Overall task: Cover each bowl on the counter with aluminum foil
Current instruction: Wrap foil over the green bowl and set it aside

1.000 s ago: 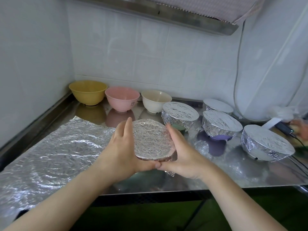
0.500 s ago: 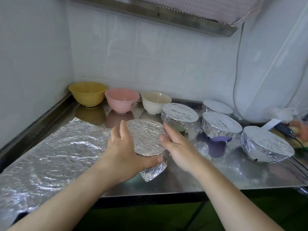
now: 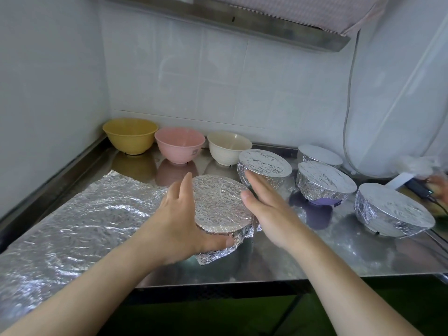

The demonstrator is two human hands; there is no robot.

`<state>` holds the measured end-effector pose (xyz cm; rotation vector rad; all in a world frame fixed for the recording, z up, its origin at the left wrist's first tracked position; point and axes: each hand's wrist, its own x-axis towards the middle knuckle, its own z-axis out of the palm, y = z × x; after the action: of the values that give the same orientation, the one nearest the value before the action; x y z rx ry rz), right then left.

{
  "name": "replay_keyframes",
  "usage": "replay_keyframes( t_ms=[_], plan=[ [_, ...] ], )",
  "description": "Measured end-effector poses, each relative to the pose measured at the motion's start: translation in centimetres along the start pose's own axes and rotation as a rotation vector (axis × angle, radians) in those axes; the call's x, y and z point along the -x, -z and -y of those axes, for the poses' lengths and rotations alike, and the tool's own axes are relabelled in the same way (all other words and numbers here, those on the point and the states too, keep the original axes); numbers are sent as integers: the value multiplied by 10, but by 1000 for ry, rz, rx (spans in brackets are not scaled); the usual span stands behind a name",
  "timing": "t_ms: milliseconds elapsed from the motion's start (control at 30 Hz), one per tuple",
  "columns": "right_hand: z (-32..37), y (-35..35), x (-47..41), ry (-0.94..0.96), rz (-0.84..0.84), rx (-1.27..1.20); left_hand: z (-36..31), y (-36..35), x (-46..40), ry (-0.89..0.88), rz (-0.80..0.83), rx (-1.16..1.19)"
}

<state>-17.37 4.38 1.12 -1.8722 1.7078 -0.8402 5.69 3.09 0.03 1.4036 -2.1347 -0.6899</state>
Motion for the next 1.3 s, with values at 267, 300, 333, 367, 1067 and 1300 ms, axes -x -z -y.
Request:
replay_keyframes(
  t_ms=[267,300,333,367,1067,1300],
  plan=[
    [-9,-16,2,-12,115,-109,8,-2,-4,-20,-1,33],
    [-12,-13,3,-10,135,-141,9,-2,-5,-25,-1,36],
    [-16,-11,3,0,153,-157,10,-2,-6,-30,-3,38],
    [-19,-9,3,18,169,-149,11,-2,-7,-35,-7,38],
    [-17,-5,16,10,143,-227,1,8,-2,-11,64,-24],
    [-22,-8,21,75,60,-169,-4,-5,2,-28,-53,-13]
  ],
)
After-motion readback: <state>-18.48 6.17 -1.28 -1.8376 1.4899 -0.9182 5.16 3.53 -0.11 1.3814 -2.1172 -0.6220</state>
